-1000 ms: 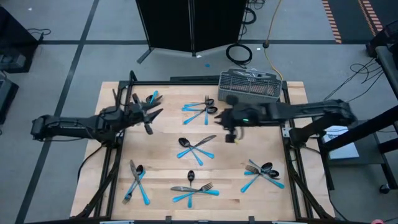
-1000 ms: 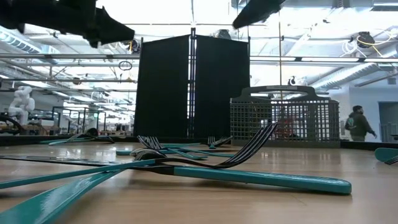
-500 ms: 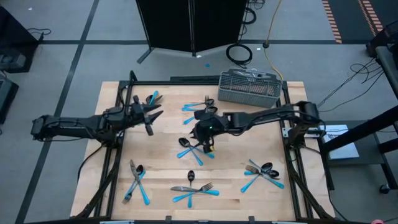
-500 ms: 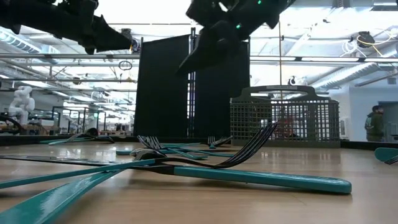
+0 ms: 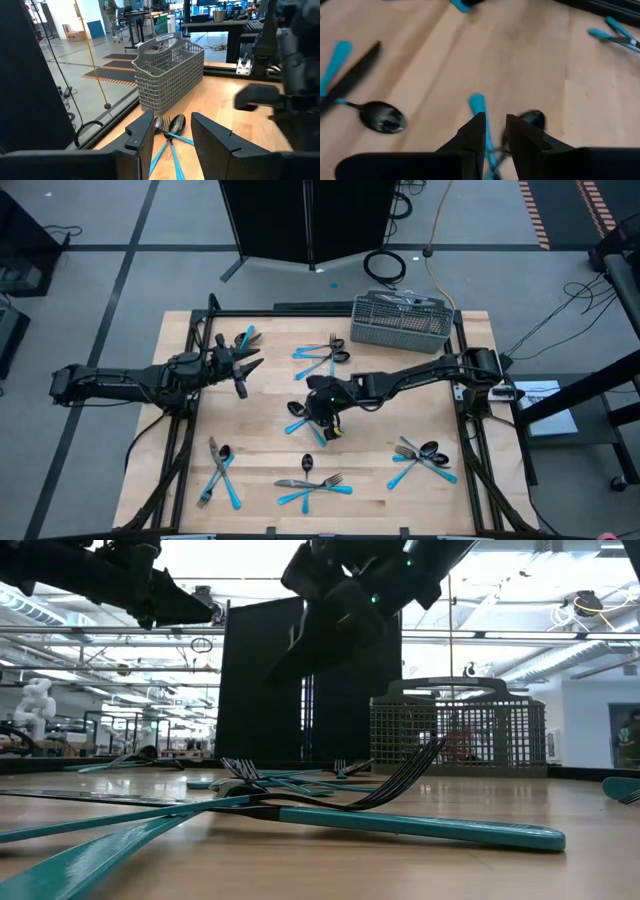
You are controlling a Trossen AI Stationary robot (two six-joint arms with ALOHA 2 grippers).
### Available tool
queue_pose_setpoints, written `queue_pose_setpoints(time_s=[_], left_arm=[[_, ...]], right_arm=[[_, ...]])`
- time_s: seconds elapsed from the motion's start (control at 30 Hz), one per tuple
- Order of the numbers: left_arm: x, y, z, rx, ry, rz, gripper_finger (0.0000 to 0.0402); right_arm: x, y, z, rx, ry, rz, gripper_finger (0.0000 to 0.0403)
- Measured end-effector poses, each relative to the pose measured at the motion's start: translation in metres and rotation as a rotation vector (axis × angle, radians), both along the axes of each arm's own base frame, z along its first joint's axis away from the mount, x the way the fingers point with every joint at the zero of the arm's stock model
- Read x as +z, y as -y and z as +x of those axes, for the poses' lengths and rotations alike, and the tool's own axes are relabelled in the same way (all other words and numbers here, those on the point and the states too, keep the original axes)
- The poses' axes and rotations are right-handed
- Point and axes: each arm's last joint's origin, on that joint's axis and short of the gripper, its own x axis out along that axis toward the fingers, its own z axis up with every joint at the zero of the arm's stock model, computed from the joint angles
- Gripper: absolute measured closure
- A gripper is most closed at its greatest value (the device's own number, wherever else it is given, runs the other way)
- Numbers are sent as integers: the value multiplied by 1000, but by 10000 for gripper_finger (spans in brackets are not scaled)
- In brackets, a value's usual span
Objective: Sort silverware
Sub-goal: Put the blue knife into the right of the blue utensil organizer
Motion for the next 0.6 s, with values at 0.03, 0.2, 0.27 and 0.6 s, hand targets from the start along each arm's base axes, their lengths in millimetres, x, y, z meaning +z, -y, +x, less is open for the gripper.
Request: queue_pose_setpoints(time_s=[0.03,0.2,0.27,0.6], left_arm=[[0,0,0,0,1,0,274],[0,0,0,-1,-1,7,274],[0,0,0,-1,0,8,274],[5,2,1,-67,50,19,274]], right_arm=[[1,-4,0,8,12,3,330],[2,-26,-1,47,16,20,330],[2,-34,-2,42,10,46,330],[1,-60,-7,-36,-43,217,330]])
